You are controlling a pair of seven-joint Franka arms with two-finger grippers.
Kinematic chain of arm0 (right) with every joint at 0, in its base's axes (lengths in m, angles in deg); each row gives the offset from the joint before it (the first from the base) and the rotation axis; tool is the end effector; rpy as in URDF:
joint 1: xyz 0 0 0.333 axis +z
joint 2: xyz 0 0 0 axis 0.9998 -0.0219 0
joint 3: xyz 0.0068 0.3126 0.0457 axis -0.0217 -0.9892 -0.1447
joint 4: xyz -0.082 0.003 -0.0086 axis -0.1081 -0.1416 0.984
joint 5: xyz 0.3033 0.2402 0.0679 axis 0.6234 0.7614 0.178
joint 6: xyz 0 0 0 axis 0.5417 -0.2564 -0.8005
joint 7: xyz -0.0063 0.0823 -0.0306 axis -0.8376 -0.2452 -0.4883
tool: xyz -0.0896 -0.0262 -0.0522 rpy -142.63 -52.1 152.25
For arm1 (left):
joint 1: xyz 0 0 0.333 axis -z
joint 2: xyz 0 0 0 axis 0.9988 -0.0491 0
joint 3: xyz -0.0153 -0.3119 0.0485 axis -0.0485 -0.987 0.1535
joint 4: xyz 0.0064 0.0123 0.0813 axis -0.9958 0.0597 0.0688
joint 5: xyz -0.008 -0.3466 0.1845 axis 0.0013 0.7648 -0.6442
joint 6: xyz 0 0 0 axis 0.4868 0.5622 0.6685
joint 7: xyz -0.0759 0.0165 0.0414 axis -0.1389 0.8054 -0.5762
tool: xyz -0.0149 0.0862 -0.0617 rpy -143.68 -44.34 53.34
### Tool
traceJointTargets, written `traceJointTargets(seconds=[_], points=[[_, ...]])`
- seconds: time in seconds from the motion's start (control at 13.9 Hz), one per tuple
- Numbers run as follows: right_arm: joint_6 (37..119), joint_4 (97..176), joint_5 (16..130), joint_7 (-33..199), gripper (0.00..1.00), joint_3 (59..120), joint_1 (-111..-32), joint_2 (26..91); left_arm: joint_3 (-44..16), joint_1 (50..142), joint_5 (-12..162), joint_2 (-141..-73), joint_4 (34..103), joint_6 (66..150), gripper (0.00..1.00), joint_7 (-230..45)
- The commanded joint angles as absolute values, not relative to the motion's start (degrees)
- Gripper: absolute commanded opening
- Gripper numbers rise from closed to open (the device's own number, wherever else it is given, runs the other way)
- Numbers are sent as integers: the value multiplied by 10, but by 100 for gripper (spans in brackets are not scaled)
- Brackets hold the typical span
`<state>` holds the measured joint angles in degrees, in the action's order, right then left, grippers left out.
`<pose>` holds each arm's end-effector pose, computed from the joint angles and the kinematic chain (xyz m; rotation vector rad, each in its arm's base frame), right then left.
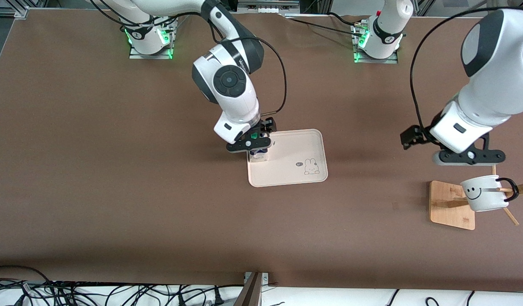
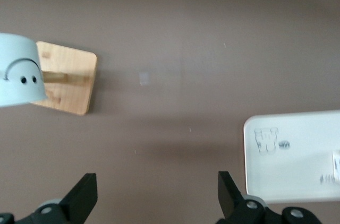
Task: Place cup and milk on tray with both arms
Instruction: 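Carry the carton onto the white tray and open the right gripper, then withdraw the right gripper while the left gripper reaches the white mug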
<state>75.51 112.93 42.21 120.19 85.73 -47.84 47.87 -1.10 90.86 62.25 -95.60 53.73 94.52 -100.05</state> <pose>0.5577 0.4695 0.4007 -3.0317 -0.1378 -0.0029 0.6406 -0.0869 0.5367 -3.1084 -0.1253 -0.1274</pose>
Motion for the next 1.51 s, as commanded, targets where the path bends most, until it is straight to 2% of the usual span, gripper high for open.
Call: traceJointTargets(seconds=[0.0,0.22,0.36,0.57,0.72,0.93,1.08,1.22,1.36,1.44], points=[[692,1135,424,1189,100,880,-529,545,-15,873,613,-874,704,1091,100,-1069],[618,1138,442,1118,100,884,-597,584,-16,840,613,-828,838,1234,100,-1091],[581,1141,466,1075,100,919,-617,602,-17,803,614,-820,899,1300,100,-1086],[533,1168,471,999,100,965,-631,642,-17,784,613,-778,969,1341,100,-1083],[521,1216,470,969,100,972,-651,689,-17,766,613,-780,971,1362,100,-1061],[524,1298,458,934,100,984,-678,770,-17,755,613,-818,967,1467,100,-1019],[522,1323,436,901,100,977,-710,804,-17,754,613,-854,967,1553,100,-1019],[518,1328,413,884,100,938,-754,821,-17,746,611,-879,966,1599,100,-1018],[518,1337,396,869,100,883,-810,836,-17,732,611,-884,964,1603,100,-1016],[518,1338,395,868,100,883,-812,838,-17,732,606,-890,960,1605,100,-1015]])
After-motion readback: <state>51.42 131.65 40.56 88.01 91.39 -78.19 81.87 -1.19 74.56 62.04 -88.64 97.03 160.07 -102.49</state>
